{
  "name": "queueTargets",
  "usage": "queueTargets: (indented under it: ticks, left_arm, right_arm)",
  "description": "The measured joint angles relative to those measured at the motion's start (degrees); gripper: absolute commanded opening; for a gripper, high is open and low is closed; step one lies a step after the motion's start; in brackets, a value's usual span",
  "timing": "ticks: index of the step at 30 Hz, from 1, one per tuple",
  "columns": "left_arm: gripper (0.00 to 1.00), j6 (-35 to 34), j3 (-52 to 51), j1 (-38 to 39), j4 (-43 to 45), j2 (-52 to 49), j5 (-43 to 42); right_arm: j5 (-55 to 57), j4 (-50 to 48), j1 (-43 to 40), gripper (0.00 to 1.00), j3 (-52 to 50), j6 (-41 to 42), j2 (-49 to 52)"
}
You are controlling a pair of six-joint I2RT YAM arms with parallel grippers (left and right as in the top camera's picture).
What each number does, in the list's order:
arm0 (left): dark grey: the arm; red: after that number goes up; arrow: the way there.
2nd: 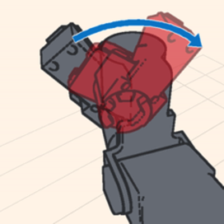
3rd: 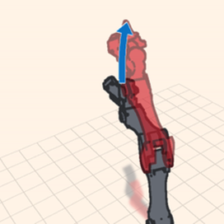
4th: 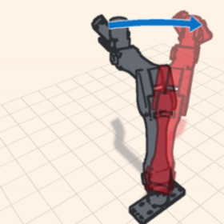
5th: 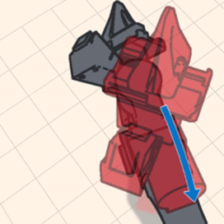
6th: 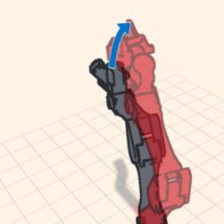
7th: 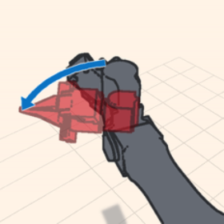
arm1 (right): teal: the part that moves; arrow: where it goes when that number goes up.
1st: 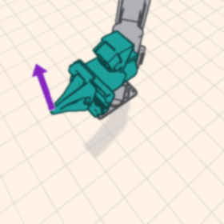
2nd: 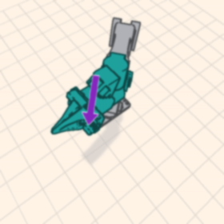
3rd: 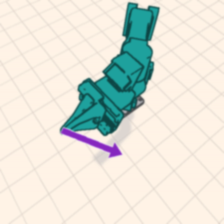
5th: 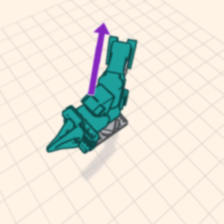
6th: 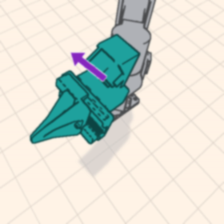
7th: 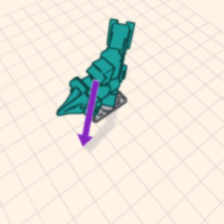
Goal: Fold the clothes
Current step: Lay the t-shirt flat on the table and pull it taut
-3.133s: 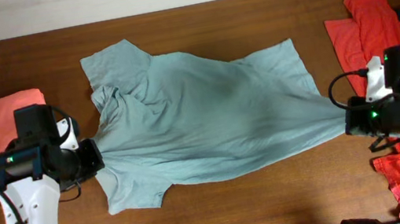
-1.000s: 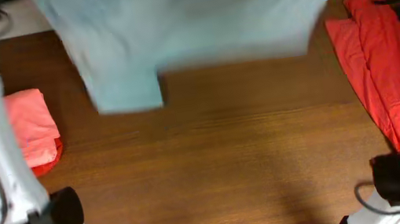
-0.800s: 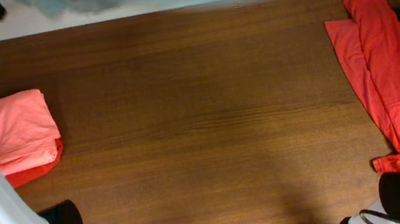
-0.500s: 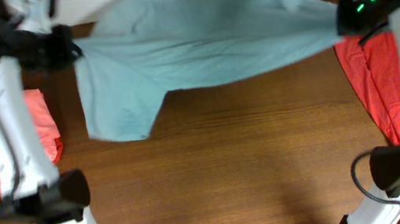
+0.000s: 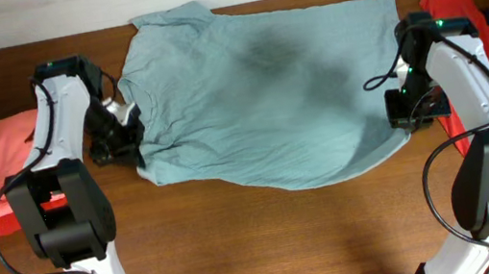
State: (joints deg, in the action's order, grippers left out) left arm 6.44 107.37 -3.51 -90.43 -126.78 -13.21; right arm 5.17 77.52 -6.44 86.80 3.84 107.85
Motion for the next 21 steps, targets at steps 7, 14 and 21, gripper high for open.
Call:
queueTargets:
  ticks: [7, 14, 21]
  left_arm:
    - [0.01, -2.47, -5.46, -0.15, -3.45, 0.00, 5.75]
    - [0.00, -4.57, -9.97, -0.22, -4.04, 0.15, 8.33]
    - [0.00, -6.08, -16.90, -0.22, -1.40, 6.21, 9.18]
  right_arm:
    - [0.02, 2.89, -3.28, 0.04, -2.40, 0.72, -0.04]
    - [0.00, 5.49, -4.74, 0.04, -3.13, 1.77, -1.01]
    - [-0.11, 4.74, -4.74, 0.04, -8.94, 2.12, -6.14]
